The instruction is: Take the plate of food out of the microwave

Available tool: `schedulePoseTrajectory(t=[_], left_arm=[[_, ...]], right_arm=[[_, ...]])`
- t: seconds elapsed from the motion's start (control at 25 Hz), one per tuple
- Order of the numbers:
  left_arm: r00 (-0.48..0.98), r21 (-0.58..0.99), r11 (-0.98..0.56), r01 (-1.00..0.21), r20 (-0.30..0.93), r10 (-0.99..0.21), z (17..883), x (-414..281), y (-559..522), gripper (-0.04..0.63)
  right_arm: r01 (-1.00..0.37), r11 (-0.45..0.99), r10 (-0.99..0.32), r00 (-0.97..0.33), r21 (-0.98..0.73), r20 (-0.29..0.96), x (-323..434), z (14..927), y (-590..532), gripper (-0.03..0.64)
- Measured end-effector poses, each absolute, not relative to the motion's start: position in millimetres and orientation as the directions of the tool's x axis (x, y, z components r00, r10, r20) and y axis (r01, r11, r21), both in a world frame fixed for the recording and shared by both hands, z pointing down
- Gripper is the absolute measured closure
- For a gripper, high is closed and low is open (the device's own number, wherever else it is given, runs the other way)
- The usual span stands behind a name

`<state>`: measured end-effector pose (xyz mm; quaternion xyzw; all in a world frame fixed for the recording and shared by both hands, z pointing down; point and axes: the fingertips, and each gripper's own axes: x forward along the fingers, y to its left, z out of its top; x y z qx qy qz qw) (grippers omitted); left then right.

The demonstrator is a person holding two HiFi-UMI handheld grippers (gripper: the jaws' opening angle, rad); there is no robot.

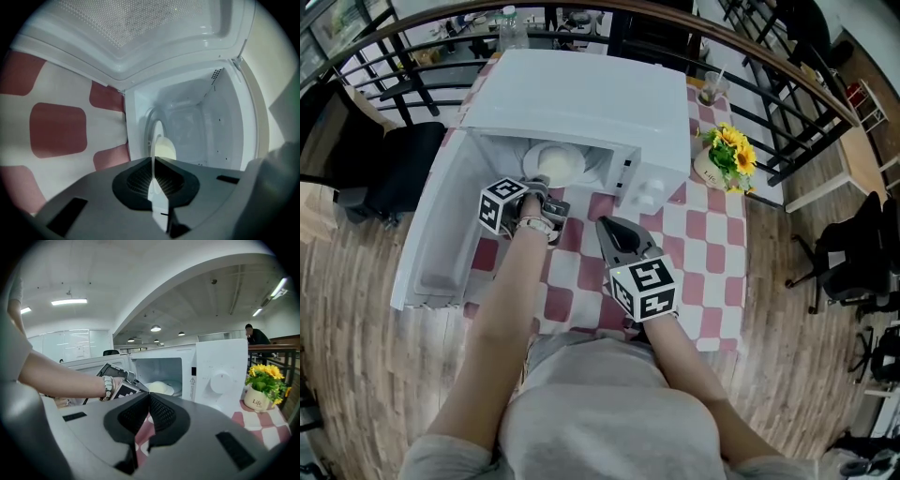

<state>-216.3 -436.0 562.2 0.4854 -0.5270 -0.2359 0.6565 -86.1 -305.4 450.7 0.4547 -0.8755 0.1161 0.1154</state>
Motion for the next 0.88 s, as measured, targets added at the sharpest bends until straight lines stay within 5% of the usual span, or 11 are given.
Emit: schedulePoseTrajectory(t=[0.88], left_arm=[[0.396,0.950,0.250,-0.187,0.306,-0.866,513.7,-213.2,-370.5,0.583]], right_arm=[[-0.833,0.547,-0.795,-0.547,-0.082,0.262,-85.0,432.3,-291.5,0.592]])
